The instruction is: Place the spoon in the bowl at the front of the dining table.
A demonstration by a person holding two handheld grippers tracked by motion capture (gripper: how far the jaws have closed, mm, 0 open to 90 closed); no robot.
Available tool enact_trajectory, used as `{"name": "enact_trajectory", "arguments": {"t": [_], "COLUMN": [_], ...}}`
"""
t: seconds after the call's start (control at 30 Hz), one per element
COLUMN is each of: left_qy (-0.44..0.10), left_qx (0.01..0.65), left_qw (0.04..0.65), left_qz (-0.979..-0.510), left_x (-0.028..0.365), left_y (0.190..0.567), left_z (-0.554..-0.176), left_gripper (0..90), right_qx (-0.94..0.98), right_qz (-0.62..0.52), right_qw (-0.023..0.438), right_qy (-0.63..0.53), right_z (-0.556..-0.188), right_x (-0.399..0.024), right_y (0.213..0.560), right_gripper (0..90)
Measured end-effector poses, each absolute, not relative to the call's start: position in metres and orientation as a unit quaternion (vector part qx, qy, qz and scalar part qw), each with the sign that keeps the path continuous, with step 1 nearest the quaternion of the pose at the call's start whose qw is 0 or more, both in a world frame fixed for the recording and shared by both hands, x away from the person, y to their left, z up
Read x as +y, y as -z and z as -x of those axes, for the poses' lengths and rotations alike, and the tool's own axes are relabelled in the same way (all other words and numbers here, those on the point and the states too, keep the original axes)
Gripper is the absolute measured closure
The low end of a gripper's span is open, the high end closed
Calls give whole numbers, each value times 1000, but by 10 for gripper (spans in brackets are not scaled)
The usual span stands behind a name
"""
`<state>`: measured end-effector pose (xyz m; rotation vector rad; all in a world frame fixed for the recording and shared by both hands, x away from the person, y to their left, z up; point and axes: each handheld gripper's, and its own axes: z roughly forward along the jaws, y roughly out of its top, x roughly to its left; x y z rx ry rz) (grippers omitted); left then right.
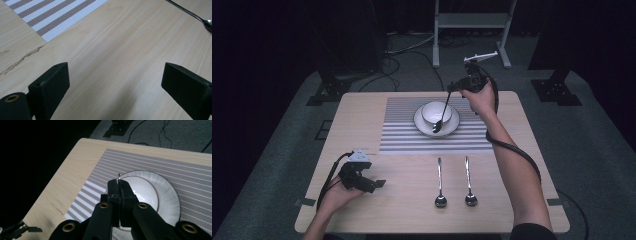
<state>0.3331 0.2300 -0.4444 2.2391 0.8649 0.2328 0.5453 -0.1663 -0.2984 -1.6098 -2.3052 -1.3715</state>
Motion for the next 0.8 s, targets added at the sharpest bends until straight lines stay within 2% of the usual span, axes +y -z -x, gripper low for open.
{"name": "enact_trajectory", "arguments": {"t": [0.43, 0.8], "left_qy": [-91, -87], "left_qx": [332, 332], "left_qw": [358, 358], "left_qz": [-868, -869], "left_x": [230, 229], "left_y": [444, 445], "left_z": [-332, -332], "left_gripper": [72, 73], "right_qx": [-696, -675], "right_qz": [560, 584], "right_qw": [-31, -64], "right_qy": [449, 448], "right_z": [-560, -566], "right_x": [-185, -186], "right_y": [296, 310], "right_gripper": [884, 885]}}
